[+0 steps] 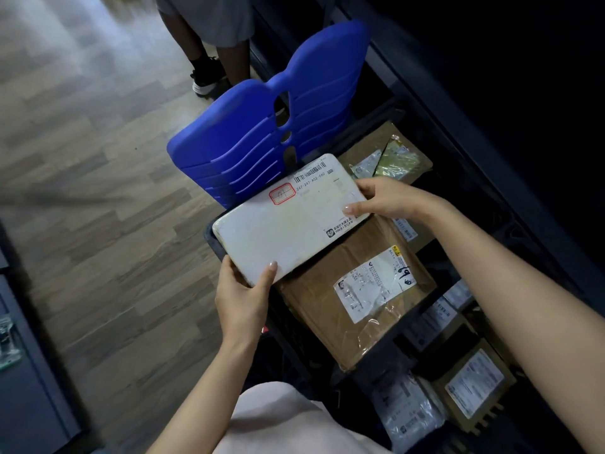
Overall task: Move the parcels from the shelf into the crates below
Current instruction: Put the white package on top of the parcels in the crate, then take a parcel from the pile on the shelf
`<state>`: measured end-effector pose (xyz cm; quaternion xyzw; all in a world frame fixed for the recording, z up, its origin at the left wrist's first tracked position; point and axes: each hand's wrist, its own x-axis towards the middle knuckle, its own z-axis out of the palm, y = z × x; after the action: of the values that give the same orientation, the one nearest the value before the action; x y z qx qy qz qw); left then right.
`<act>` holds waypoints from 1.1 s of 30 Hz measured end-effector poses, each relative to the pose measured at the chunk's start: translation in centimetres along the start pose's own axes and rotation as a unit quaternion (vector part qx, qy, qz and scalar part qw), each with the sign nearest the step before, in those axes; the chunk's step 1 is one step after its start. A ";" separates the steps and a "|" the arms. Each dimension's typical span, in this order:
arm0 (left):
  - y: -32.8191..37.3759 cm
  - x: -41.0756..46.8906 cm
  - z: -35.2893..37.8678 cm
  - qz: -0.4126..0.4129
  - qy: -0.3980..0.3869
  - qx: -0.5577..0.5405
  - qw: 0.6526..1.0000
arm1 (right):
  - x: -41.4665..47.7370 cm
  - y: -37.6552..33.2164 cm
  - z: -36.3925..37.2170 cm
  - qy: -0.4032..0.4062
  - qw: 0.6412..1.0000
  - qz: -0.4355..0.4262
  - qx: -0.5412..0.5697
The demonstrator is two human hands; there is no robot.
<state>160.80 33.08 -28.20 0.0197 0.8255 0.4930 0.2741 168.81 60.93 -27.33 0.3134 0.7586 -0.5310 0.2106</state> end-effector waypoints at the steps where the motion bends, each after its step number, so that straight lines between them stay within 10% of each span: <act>1: 0.6 -0.1 -0.1 0.021 0.001 0.007 1.000 | -0.5 -0.1 0.1 0.009 1.000 -0.008 0.005; 8: 4.3 -0.1 0.0 0.144 -0.049 0.149 0.977 | -6.3 -0.1 -0.6 0.151 0.988 -0.006 -0.009; 15: 3.8 0.3 -0.5 0.044 -0.103 0.217 0.970 | -14.1 3.8 0.4 0.240 0.968 0.075 0.006; 33: 29.1 -9.9 11.9 0.517 -0.255 0.210 0.789 | -28.4 -1.0 -7.9 0.490 0.871 0.021 0.040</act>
<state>167.89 54.55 -4.18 0.6258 0.6754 0.3522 0.1678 188.53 60.97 -5.38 0.5572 0.7356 -0.3351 -0.1901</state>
